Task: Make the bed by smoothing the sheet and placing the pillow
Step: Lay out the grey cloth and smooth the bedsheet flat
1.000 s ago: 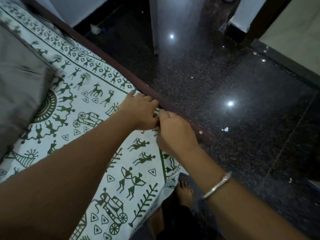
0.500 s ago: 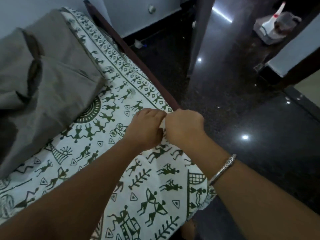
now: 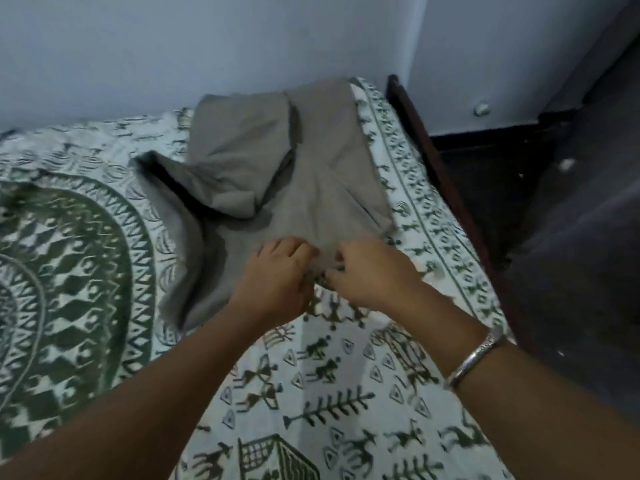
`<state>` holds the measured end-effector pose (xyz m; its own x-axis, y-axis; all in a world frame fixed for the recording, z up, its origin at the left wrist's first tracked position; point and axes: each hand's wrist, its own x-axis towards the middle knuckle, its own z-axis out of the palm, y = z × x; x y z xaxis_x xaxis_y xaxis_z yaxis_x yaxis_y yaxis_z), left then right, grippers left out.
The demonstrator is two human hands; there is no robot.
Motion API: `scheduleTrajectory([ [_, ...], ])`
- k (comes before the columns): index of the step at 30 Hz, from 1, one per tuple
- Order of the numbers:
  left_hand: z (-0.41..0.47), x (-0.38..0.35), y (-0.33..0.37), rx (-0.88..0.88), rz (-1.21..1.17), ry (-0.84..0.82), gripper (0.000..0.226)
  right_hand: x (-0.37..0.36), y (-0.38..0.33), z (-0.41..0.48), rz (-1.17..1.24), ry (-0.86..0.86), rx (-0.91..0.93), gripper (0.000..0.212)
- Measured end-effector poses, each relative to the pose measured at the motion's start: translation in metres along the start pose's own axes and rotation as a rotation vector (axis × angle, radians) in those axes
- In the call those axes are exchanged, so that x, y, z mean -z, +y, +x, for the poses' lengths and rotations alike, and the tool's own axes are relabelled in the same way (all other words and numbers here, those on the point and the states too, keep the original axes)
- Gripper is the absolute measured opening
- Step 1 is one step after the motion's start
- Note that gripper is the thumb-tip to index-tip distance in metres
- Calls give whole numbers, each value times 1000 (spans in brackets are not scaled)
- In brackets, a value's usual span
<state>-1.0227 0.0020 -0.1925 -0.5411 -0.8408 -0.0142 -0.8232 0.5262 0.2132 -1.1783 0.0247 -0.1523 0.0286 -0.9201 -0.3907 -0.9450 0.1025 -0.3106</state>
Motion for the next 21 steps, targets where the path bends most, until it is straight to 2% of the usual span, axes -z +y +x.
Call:
scheduleTrajectory([
  [3,8,14,-47,6,13,101,37,6,-39,39,-18,38,26,45],
  [5,13,24,-77,-3,56,123,37,9,-66,68,35,34,46,45],
  [9,24,37,-122,-11,55,34,41,-1,-106,129,332,-15,-92,52],
  [12,37,36,-146,195,-54,-90,60,-20,-125,163,580,44,-238,70],
  [14,44,32,-157,324,-90,-176,75,-34,-128,183,743,111,-268,90],
  [16,46,24,-167,413,-121,-213,85,-43,-130,197,893,135,-280,98],
  [18,44,14,-173,457,-128,-226,87,-44,-136,202,1111,93,-328,87],
  [21,43,8,-176,442,-139,-239,89,-42,-148,202,1346,-12,-337,41],
])
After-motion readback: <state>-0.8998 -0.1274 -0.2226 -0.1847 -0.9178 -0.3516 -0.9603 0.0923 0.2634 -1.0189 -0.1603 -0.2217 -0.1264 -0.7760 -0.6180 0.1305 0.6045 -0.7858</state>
